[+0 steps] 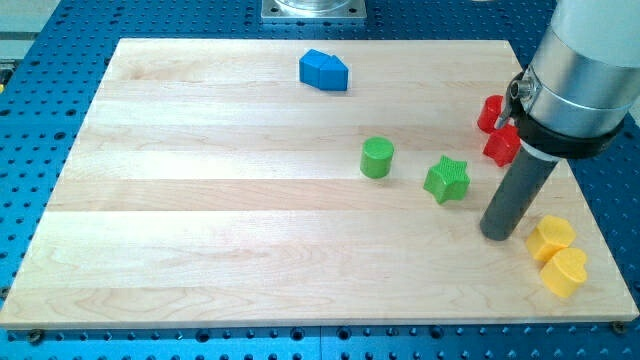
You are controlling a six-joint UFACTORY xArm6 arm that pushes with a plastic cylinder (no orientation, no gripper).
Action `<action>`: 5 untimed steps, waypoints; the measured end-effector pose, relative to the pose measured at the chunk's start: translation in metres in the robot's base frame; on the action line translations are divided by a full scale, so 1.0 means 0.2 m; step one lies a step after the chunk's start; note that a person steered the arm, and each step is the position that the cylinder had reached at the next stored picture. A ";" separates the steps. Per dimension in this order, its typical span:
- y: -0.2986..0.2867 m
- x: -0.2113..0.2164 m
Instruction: Place the green star to the right of the green circle
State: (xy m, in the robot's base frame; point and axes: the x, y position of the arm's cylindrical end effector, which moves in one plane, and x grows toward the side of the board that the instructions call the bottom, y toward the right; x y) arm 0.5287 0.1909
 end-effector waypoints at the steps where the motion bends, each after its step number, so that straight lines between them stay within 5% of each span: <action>1: 0.00 -0.01; 5: -0.26 -0.19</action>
State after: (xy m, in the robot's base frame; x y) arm 0.4915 0.1383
